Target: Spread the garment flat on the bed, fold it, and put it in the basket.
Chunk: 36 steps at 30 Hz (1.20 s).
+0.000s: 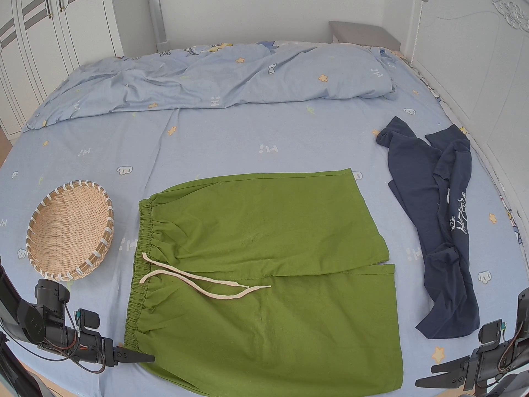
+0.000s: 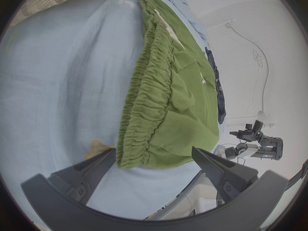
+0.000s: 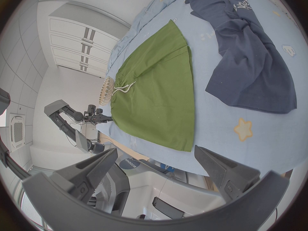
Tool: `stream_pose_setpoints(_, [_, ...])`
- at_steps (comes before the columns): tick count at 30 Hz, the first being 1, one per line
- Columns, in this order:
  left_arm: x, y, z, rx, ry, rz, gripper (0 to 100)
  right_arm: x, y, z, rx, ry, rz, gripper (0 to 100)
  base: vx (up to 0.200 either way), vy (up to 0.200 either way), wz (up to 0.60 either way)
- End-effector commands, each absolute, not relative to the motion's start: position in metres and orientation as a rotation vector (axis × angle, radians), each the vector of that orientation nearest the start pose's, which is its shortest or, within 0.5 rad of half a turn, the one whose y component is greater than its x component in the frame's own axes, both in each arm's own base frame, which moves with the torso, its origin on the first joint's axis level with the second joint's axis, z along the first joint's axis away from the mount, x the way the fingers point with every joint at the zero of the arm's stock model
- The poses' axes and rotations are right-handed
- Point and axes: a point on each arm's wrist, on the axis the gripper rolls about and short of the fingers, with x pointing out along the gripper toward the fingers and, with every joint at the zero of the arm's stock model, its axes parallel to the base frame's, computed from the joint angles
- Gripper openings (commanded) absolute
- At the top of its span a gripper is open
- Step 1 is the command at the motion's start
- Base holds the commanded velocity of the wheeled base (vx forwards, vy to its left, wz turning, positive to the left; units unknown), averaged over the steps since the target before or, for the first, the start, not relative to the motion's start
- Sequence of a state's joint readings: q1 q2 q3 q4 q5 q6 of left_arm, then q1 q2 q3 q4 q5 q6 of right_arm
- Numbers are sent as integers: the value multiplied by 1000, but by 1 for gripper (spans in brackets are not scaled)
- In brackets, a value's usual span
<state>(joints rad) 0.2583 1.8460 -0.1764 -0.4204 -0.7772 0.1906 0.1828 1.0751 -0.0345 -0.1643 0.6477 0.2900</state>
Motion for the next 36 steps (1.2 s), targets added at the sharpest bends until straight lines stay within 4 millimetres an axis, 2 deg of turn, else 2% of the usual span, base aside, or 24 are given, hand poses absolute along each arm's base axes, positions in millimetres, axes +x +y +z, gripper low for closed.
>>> stream_pose_setpoints(1, [171, 30, 17, -453, 1025, -541, 100, 70, 27, 75, 464, 993, 645, 100, 0, 0, 0])
stream_pose_setpoints(12, [172, 33, 21, -449, 995, -531, 100, 70, 27, 75, 464, 1000, 644, 100, 0, 0, 0])
stream_pose_setpoints(13, [173, 33, 21, -452, 991, -533, 0, 70, 27, 75, 464, 1000, 644, 100, 0, 0, 0])
stream_pose_setpoints(25, [171, 37, 24, -456, 971, -514, 0, 75, 28, 70, 484, 1064, 643, 100, 0, 0, 0])
stream_pose_setpoints(33, [152, 43, 37, -518, 876, -521, 0, 94, 31, 53, 486, 1241, 643, 100, 0, 0, 0])
stream_pose_setpoints(36, [147, 44, 37, -529, 869, -510, 0, 106, 31, 38, 434, 1276, 665, 100, 0, 0, 0])
